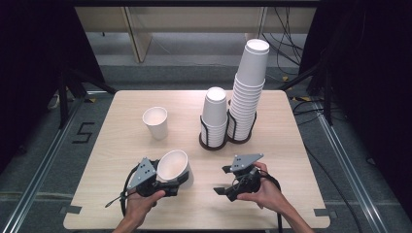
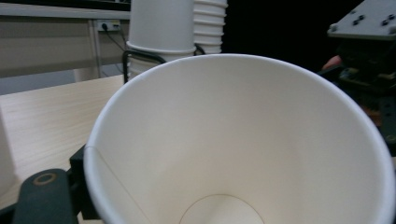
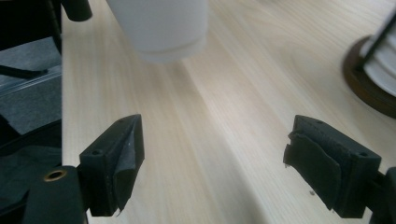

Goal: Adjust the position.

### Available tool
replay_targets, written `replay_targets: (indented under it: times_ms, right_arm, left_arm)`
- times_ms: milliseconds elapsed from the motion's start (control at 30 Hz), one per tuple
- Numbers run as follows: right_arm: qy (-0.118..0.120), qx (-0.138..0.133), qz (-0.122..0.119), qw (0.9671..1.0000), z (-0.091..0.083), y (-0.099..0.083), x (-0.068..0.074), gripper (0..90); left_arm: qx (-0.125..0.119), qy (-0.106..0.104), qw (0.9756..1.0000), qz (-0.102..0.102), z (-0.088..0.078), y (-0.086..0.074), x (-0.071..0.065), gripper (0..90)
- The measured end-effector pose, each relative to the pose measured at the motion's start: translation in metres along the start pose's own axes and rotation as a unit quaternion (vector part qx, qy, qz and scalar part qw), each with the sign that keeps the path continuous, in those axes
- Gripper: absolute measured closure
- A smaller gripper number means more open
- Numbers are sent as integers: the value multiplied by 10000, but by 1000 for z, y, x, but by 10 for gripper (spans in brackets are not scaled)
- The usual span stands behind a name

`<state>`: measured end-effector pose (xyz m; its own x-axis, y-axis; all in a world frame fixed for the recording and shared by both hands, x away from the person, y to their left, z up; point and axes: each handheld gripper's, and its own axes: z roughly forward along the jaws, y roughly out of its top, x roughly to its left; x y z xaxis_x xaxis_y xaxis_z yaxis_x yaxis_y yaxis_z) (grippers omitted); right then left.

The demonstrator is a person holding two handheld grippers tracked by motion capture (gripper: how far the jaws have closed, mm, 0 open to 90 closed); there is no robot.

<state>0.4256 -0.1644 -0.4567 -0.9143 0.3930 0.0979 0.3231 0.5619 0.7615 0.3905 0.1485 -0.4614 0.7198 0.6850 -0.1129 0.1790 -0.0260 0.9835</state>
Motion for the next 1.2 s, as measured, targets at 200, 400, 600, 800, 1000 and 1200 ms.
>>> replay_targets:
  times_ms: [200, 400, 600, 800, 1000, 1200]
  right_arm:
    - [-355, -32, 197, 9992, -11, -10, -8, 196]
    - [-535, -35, 292, 9981, -18, -17, -11, 197]
    - [-662, 67, 211, 9976, -20, -23, -11, 195]
    - [-732, 169, 194, 9970, -19, -27, -11, 188]
    - [-849, 177, 281, 9958, -22, -28, -11, 187]
    - [-891, 220, 285, 9954, -23, -29, -11, 186]
  left_arm:
    - [104, 433, 9990, 94, -3, 0, 10, 151]
    - [245, 869, 9958, 166, -5, 0, 21, 151]
    - [247, 1211, 9919, 302, -8, 2, 31, 149]
    - [348, 1444, 9886, 239, -10, -1, 43, 149]
    - [352, 1623, 9859, 192, -14, 0, 53, 147]
    - [351, 1810, 9828, 132, -18, 0, 65, 146]
